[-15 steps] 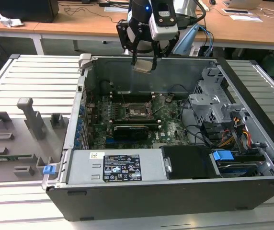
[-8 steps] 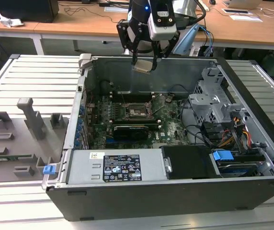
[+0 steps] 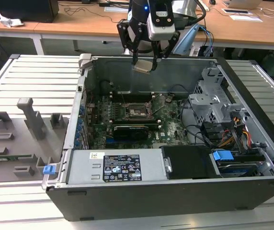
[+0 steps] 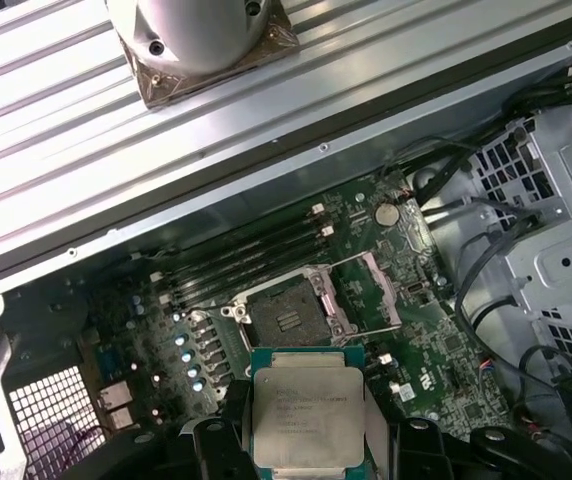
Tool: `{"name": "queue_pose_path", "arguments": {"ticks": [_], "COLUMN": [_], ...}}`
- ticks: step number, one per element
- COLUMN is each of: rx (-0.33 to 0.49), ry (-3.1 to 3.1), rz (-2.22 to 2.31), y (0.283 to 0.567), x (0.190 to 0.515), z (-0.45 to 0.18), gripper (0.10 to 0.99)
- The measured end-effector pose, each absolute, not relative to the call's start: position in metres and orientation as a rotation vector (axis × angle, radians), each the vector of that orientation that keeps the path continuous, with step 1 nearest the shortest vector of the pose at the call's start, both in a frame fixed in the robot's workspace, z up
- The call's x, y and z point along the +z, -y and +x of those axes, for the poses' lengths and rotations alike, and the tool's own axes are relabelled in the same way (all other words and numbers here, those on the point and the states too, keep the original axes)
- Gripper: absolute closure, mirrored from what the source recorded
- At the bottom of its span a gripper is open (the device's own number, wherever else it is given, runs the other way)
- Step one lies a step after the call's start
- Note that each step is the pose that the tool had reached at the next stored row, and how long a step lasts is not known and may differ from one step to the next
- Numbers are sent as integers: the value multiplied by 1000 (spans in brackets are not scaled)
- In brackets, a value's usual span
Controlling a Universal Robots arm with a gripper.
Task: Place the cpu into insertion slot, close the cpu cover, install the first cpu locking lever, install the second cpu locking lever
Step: 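Place the cpu into insertion slot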
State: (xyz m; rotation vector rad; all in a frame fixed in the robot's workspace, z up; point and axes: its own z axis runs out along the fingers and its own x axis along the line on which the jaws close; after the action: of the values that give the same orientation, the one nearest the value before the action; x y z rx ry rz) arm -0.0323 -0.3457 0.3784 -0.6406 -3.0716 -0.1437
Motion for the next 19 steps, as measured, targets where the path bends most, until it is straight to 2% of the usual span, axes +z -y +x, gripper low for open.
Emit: {"name": "queue_pose_path", "arguments": {"ticks": [19], "rx": [-144], "ry": [3045], "rz": [-773], "y": [346], "x": [378], "z": [-33], "gripper": [549]}}
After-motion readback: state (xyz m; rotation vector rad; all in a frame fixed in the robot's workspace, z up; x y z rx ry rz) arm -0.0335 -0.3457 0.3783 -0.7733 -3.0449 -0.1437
